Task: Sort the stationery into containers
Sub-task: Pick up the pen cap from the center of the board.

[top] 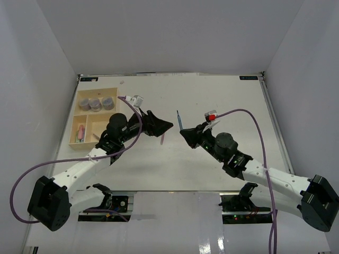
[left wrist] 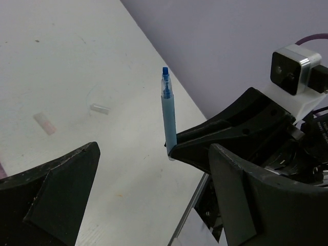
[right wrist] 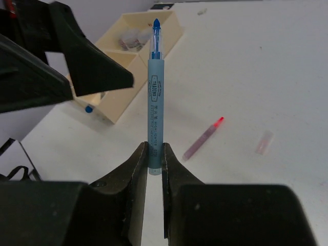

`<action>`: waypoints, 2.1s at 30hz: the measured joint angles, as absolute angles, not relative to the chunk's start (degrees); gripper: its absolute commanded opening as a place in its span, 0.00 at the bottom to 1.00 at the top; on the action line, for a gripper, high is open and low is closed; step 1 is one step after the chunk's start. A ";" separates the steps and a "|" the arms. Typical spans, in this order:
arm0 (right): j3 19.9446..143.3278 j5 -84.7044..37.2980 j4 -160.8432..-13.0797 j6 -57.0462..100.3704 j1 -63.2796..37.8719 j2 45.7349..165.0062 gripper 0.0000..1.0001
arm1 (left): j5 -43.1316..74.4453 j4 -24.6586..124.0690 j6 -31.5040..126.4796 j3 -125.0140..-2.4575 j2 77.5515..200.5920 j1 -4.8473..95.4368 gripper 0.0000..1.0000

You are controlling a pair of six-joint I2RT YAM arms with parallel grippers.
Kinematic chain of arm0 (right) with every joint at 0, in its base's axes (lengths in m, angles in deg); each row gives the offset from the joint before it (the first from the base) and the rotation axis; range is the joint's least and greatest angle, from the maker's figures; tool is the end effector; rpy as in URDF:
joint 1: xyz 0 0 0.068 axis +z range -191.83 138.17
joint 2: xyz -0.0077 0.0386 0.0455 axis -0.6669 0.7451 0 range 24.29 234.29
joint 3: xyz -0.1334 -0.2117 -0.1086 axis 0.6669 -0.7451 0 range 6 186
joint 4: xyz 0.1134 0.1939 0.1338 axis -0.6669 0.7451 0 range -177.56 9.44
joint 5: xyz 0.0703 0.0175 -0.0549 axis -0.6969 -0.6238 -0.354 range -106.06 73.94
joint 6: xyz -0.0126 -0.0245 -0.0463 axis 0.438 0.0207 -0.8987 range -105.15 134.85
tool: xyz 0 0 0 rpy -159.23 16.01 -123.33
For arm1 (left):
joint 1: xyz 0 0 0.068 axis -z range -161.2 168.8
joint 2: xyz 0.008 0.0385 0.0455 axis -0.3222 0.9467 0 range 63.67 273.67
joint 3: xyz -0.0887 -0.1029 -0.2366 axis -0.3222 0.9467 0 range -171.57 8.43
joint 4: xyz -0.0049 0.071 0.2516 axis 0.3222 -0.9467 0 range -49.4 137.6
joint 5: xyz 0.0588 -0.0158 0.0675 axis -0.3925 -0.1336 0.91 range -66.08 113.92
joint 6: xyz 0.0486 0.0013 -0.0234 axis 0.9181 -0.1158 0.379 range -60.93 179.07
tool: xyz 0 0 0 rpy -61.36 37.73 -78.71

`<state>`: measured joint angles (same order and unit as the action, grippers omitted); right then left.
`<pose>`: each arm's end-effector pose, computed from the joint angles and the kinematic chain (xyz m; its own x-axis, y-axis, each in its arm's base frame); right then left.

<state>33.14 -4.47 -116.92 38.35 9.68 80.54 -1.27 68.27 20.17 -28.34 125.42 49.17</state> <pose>0.1458 0.1721 0.2666 -0.2535 0.3090 -0.9167 -0.5895 0.7020 0.3996 0.2066 -0.1387 0.2889 -0.5677 -0.3259 -0.7560 0.6003 0.4644 -0.6511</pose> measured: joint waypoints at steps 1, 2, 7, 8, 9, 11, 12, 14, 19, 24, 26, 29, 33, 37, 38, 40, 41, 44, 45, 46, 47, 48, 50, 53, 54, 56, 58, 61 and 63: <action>33.09 -5.17 -118.36 38.33 9.68 80.34 0.08 | -0.35 69.40 20.11 -28.34 126.47 50.37 0.98; 33.07 -5.82 -119.41 38.33 9.68 80.23 0.08 | 0.65 70.76 20.06 -28.36 127.59 51.68 0.98; 32.39 -8.73 -123.54 38.49 9.70 80.21 0.08 | 3.84 75.76 20.06 -28.58 132.79 56.36 0.98; 32.26 -9.10 -123.83 38.66 9.70 80.23 0.08 | 4.19 76.66 20.09 -28.69 133.60 56.97 0.98; 32.11 -9.52 -124.35 38.81 9.70 80.28 0.08 | 4.72 77.64 20.09 -28.84 134.30 57.51 0.98; 31.56 -10.28 -125.64 39.21 9.70 80.28 0.08 | 5.57 79.61 20.13 -28.87 135.13 58.43 0.98; 31.30 -10.57 -126.10 39.56 9.70 80.28 0.08 | 5.98 80.73 20.13 -28.87 135.43 58.78 0.97; 30.93 -11.02 -126.76 39.99 9.70 80.30 0.08 | 6.62 82.58 20.09 -28.89 135.89 59.31 0.93; 30.51 -11.81 -127.76 40.74 9.70 80.49 0.08 | 7.25 86.45 19.80 -28.91 137.20 60.29 0.72; 30.49 -11.90 -128.75 41.48 9.70 80.52 0.08 | 7.30 87.79 19.58 -28.91 137.92 61.12 0.56; 30.43 -11.88 -129.16 41.66 9.70 80.52 0.08 | 7.27 88.38 19.54 -28.91 138.01 61.32 0.54; 30.14 -11.88 -129.90 41.83 9.70 80.47 0.08 | 7.21 89.01 19.32 -28.91 138.01 61.47 0.49; 29.33 -11.83 -130.30 42.16 9.70 80.47 0.08 | 7.08 89.71 18.91 -28.91 138.03 61.54 0.35; 28.66 -11.75 -131.52 42.57 9.70 80.23 0.08 | 6.97 89.84 18.56 -28.91 138.03 61.58 0.27; 28.53 -11.72 -131.61 42.73 9.70 80.10 0.08 | 6.92 89.84 18.51 -28.91 138.06 61.58 0.27; 28.11 -11.64 -132.22 42.86 9.70 79.88 0.08 | 6.77 89.95 18.47 -28.91 138.08 61.60 0.30; 27.80 -11.55 -132.55 42.92 9.72 79.73 0.08 | 6.66 89.99 18.34 -28.91 138.14 61.65 0.30; 27.54 -11.29 -132.66 42.97 9.74 79.49 0.08 | 6.14 90.17 17.92 -28.91 138.34 61.67 0.34; 27.54 -11.16 -132.68 42.97 9.74 79.49 0.08 | 5.92 90.19 17.77 -28.91 138.36 61.67 0.36; 27.54 -11.00 -132.68 42.97 9.74 79.49 0.08 | 5.81 90.21 17.66 -28.91 138.36 61.67 0.38; 27.54 -10.83 -132.70 42.97 9.74 79.49 0.08 | 5.63 90.28 17.64 -28.91 138.36 61.67 0.39; 27.52 -10.61 -132.68 42.97 9.74 79.47 0.08 | 5.48 90.34 17.51 -28.91 138.36 61.67 0.38; 27.52 -10.39 -132.70 42.97 9.74 79.45 0.08 | 5.31 90.47 17.51 -28.91 138.36 61.67 0.37; 27.52 -10.24 -132.75 42.97 9.74 79.40 0.08 | 5.18 90.50 17.48 -28.91 138.36 61.67 0.29; 27.52 -10.26 -132.79 42.97 9.74 79.40 0.08 | 5.15 90.50 17.53 -28.91 138.36 61.67 0.27; 27.52 -10.28 -132.96 42.97 9.81 79.38 0.08 | 5.15 90.52 17.59 -28.91 138.41 61.65 0.21; 27.52 -10.28 -133.05 42.94 9.83 79.38 0.08 | 5.13 90.61 17.73 -28.91 138.47 61.65 0.14; 27.52 -10.57 -133.14 42.99 9.83 79.38 0.10 | 5.04 90.91 17.88 -28.91 138.51 61.65 0.08; 27.52 -10.72 -133.16 42.97 9.83 79.38 0.15 | 5.00 90.93 18.10 -28.91 138.51 61.65 0.03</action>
